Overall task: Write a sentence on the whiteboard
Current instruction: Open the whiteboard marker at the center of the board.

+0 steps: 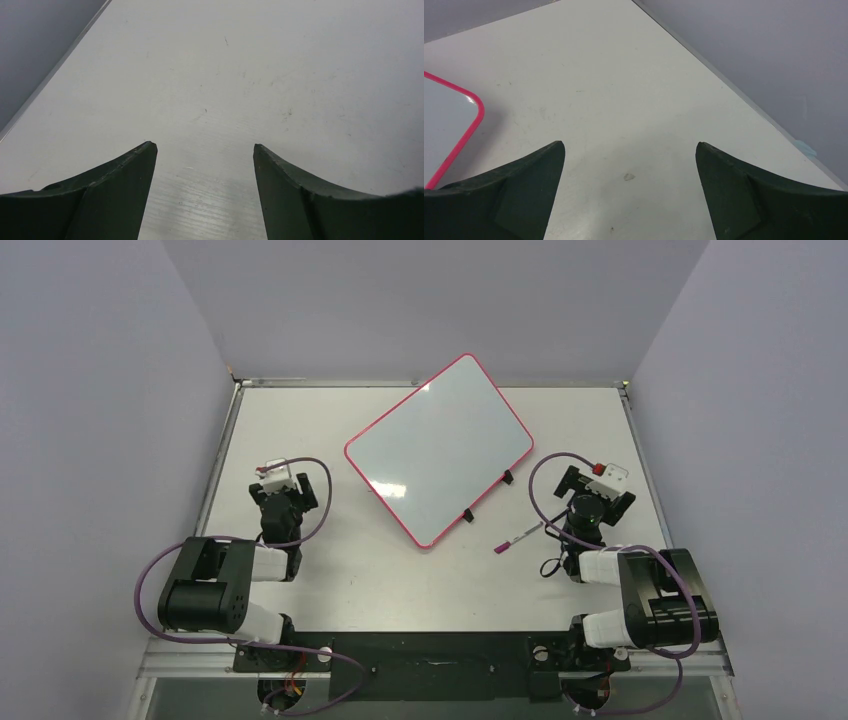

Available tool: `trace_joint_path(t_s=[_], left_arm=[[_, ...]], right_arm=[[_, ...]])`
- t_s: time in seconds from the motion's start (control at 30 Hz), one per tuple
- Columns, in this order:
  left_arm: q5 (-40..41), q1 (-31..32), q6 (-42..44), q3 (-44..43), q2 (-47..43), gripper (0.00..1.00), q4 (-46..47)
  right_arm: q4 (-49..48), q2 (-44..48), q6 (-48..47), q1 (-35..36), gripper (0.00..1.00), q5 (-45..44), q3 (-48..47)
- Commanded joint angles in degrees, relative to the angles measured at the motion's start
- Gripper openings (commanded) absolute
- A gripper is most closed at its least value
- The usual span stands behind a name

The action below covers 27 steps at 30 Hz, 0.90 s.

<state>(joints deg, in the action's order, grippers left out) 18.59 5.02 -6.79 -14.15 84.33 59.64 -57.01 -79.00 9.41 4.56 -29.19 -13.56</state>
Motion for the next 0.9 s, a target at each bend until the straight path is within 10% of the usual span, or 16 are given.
trace_joint_path(t_s=[0.0,0.5,0.87], left_arm=[[-0.9,-0.4,0.4,-0.3,-0.3,0.68,3.7],[-0.9,-0.4,0.4,-0.3,-0.3,0.69,3.7],[-0.9,-0.4,0.4,-0.3,-0.4,0.69,3.7]], right_arm=[[-4.0,0.7,-0.4,-0.1,1.0,-0.8,-0.2],[25.0,10.9,-4.1,12.2,1.0,-16.3,-13.6],[57.6,20.7,17.2,4.5,1.0,16.1,-26.3]])
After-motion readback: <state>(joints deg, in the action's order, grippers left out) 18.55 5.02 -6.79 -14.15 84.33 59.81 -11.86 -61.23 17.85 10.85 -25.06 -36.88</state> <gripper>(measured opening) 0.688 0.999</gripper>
